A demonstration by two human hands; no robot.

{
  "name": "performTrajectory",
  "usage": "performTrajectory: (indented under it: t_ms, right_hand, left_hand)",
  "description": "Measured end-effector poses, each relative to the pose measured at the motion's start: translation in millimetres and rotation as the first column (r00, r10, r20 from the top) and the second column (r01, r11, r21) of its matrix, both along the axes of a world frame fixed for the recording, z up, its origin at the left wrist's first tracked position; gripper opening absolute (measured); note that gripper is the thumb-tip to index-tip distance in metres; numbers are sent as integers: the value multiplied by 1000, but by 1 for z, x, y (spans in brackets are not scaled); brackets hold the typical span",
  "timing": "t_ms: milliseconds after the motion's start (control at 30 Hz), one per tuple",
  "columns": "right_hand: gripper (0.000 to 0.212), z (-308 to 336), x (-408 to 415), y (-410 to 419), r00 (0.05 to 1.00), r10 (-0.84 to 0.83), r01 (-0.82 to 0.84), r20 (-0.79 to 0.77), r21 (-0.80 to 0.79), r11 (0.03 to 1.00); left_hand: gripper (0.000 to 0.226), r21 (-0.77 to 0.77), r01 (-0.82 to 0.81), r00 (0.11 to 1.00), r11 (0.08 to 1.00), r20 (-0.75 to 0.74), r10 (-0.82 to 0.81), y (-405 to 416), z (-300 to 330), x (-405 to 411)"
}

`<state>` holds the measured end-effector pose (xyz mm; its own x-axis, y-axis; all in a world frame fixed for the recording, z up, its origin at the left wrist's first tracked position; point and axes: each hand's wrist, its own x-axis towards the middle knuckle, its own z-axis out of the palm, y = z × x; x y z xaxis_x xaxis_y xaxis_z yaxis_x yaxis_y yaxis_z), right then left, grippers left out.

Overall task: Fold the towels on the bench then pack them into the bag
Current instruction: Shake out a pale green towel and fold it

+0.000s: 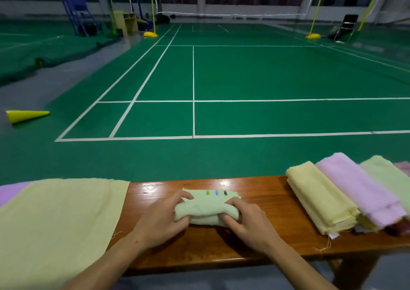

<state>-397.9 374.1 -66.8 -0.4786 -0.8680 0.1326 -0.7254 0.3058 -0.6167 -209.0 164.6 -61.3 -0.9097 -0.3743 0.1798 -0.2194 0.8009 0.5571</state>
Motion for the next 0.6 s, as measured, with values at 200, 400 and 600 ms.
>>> performTrajectory:
  t_ms: [200,400,600]
  right_hand:
    - [19,2,-7,-5,948,-118,165,296,-139,976]
    - [36,-8,-19,-23,930,-259,311,262,-182,933]
    - [38,-17,-17,-26,907,-403,405,-124,-12,914]
  left_hand:
    - [32,243,-132,978,961,-124,166,-7,0,-6]
    - [19,209,-222,958,952,-135,253,-9,-4,-17]
    - [29,-101,-340,930,935,113,350,-9,-12,-26]
